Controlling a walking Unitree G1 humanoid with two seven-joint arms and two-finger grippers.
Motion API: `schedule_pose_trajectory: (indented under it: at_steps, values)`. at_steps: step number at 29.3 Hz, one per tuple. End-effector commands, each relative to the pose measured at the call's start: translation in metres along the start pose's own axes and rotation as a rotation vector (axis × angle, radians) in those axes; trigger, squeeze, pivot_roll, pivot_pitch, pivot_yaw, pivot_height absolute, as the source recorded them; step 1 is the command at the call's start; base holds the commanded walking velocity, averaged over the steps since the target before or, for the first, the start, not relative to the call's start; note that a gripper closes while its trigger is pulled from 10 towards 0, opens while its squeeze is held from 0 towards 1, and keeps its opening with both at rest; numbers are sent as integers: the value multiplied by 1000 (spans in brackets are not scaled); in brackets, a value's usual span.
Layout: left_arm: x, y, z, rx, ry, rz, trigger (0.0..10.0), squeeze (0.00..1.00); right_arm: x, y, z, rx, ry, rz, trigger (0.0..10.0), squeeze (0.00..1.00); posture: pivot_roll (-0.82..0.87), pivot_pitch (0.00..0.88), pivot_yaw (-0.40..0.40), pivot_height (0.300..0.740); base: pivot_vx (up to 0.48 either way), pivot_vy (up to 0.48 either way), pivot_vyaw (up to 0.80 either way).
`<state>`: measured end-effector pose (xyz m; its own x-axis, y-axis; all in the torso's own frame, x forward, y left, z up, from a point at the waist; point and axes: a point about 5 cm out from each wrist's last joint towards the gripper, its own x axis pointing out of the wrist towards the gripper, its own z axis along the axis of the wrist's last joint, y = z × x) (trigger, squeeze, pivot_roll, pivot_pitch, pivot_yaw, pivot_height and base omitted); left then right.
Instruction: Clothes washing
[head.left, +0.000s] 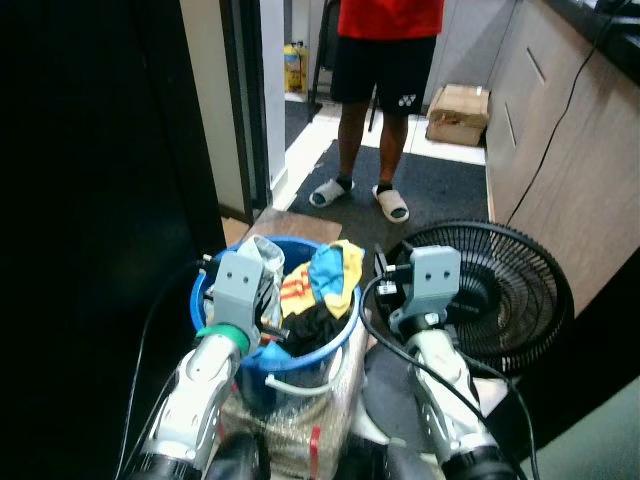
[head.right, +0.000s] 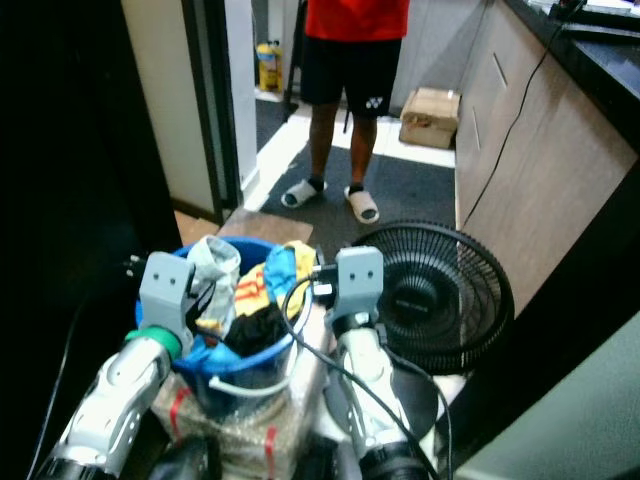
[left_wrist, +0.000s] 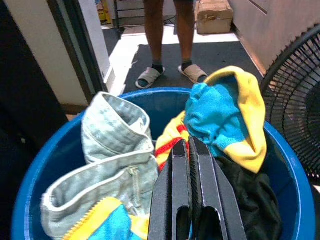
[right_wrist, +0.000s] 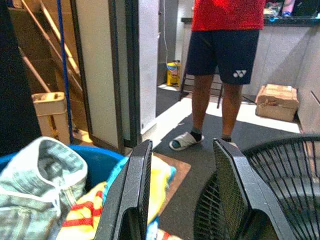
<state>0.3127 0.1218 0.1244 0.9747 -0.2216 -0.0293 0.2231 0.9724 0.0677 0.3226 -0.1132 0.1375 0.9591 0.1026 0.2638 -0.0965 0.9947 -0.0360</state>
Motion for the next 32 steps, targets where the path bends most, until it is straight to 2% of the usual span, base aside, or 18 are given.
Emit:
schedule_pose_trajectory:
  at_steps: [1, 23, 30, 32]
  values:
    - [-2, 0, -3, 10, 18, -2, 10000, 0, -3, 0, -2, 2, 17, 1, 10000, 0, 108, 0, 26, 565, 0, 0, 0]
    - [-1, 2, -3, 11, 26, 4, 10000, 0, 2, -1, 4, 10, 5, 5, 10000, 0, 110, 0, 27, 490, 0, 0, 0]
    - [5, 4, 9, -1, -4, 20, 10000, 0, 7, -4, 16, 28, -40, 5, 10000, 0, 109, 0, 29, 471, 0, 0, 0]
    - [11, 8, 19, -21, -29, 38, 10000, 0, 11, -4, 23, 45, -64, 12, 10000, 0, 108, 0, 29, 471, 0, 0, 0]
